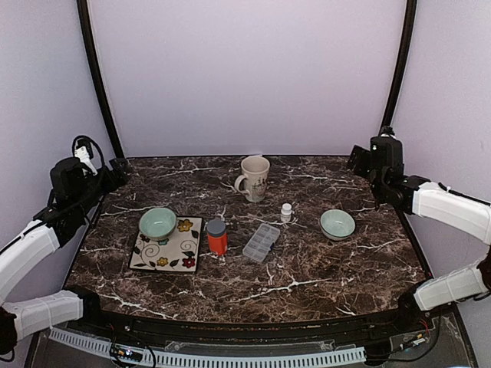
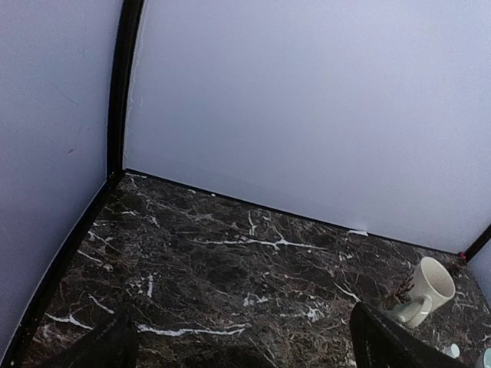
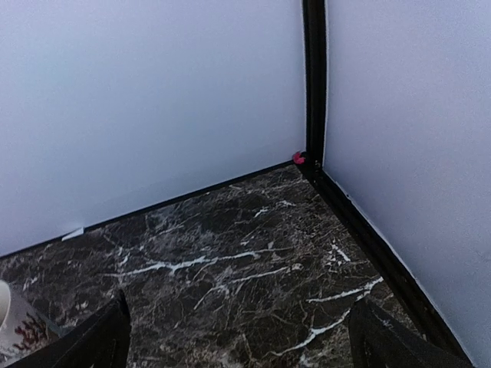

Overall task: Sort the pills into containers
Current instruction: Pick up the pill container from the center of the board.

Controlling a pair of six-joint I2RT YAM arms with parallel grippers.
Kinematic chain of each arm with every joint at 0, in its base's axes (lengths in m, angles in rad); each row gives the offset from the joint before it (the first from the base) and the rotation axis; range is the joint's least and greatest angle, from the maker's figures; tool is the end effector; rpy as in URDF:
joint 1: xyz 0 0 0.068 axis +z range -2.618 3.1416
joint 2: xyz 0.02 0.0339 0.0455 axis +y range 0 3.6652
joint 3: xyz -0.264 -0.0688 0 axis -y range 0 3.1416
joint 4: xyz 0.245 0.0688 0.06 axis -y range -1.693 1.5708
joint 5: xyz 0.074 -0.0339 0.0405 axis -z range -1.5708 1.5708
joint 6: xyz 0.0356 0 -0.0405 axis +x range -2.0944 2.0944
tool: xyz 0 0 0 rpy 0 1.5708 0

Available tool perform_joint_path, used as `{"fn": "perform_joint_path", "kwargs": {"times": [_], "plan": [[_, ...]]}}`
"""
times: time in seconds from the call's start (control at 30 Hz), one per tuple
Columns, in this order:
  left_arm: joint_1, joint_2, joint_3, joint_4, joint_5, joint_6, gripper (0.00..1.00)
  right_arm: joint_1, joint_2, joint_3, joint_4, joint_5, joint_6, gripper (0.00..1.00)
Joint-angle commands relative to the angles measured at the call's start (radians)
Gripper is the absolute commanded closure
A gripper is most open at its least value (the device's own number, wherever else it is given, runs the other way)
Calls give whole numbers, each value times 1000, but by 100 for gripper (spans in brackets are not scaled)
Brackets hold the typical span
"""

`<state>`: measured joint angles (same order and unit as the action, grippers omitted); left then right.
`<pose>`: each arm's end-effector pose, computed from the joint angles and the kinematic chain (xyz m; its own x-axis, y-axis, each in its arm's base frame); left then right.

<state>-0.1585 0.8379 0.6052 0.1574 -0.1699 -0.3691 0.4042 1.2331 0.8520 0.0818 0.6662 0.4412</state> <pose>0.2028 -0.0263 0.3034 -0.0653 -0.3497 -0.9346 -0.0370 0.9368 -0.3479 0.2658 0.0898 0.2971 -0.1453 0.3030 -0.9419 0.3271 0.9131 0.2433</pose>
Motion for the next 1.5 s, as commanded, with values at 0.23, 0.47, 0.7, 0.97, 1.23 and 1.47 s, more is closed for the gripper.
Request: {"fn": "perform_joint_path", "kwargs": {"times": [0.23,0.47,0.7,0.97,1.23,1.47], "plan": [[-355,94,197,-207,-162,176,1,125,-156,-73,172,-345,-261,9],[-601,229,297,-257,-296,265,1,235,-84,63,-110,-368,-76,18],[-756,361,394,-301,-375,275,2,435,-36,101,-342,-286,120,21],[-991,556,673,-581,-558,107,4,615,-53,6,-409,-303,257,20],[-1027,529,565,-452,-370,68,6,666,107,31,-384,-300,426,22],[-1071,495,459,-431,-317,-21,13,690,311,146,-380,-375,494,18]]}}
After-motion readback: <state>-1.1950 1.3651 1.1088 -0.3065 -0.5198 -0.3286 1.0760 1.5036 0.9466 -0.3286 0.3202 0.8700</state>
